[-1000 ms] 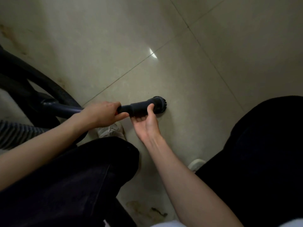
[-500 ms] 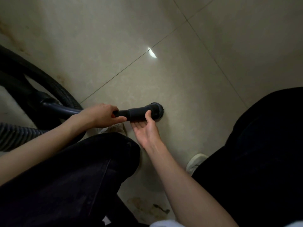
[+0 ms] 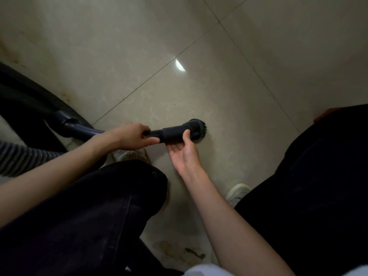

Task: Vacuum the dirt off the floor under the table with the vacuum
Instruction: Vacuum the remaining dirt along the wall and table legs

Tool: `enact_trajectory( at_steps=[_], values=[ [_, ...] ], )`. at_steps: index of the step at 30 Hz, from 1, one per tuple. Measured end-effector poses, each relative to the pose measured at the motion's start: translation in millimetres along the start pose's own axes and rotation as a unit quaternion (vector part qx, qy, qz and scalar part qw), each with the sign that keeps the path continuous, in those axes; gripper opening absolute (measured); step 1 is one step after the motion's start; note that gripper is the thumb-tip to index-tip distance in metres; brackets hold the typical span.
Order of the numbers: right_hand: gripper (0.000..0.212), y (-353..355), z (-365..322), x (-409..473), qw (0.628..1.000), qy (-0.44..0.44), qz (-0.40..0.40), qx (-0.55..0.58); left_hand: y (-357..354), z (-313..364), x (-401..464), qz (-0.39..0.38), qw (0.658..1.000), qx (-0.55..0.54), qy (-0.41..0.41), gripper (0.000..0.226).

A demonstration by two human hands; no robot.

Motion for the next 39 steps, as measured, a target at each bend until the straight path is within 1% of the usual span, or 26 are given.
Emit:
enact_trajectory(
  at_steps=[6,9,14,17,20,23,26,29,32,35,37,39],
  values=[
    [0.045,-3.8,14.1,-10.8,1.000,-0.025,-0.003,0.005,6.4,-11.0,-4.5,-0.047,0.998,-0.009,0.048,0.043],
    [0.045,4.7,4.6,-8.9,1.000,-0.009,0.003,0.014,4.7,4.6,-4.0,-0.042,0.997,0.006,0.058,0.044],
    [0.053,27.3,-27.2,-0.8,0.998,0.039,0.031,0.023,0.7,52.3,-3.7,0.006,0.998,0.054,0.019,0.049],
    [0.050,37.1,-45.5,1.1,0.995,0.074,0.065,0.022,-1.8,74.5,-3.6,0.033,0.997,0.070,-0.013,0.049],
    [0.048,42.7,-56.8,4.9,0.990,0.101,0.086,0.043,-3.8,86.4,-4.9,0.032,0.996,0.071,-0.031,0.047],
    [0.050,40.2,-44.4,3.4,0.993,0.073,0.081,0.038,-1.6,77.2,-6.0,-0.011,0.997,0.076,-0.017,0.046],
    [0.051,21.1,-19.1,-3.6,0.998,0.028,0.049,0.015,9.7,48.0,-9.6,-0.050,0.995,0.083,0.028,0.046],
    [0.045,-10.3,-2.4,-2.9,1.000,0.006,0.030,0.007,24.8,16.2,-10.2,-0.040,0.996,0.046,0.071,0.044],
    [0.045,-36.9,-0.5,5.7,1.000,0.005,0.000,0.003,39.4,1.0,-3.5,-0.017,0.996,-0.006,0.085,0.041],
    [0.046,-45.7,-22.0,19.9,0.999,0.031,-0.009,-0.009,49.1,11.6,4.7,0.007,0.997,-0.043,0.061,0.041],
    [0.046,-39.8,-48.9,30.6,0.998,0.063,0.005,-0.017,50.5,32.0,6.8,0.026,0.999,-0.045,0.018,0.041],
    [0.048,-25.0,-79.3,39.3,0.994,0.102,0.024,-0.018,44.9,55.4,7.6,0.027,0.998,-0.041,-0.030,0.041]
  ],
)
Point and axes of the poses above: each hand's wrist, its own x-axis towards the middle knuckle, its own y-axis out of the back of the hand, z = x × y, the point moved 6 cm from there along x, towards the middle knuckle, and after that the axes turned 10 degrees about y, right-handed, at the moved point
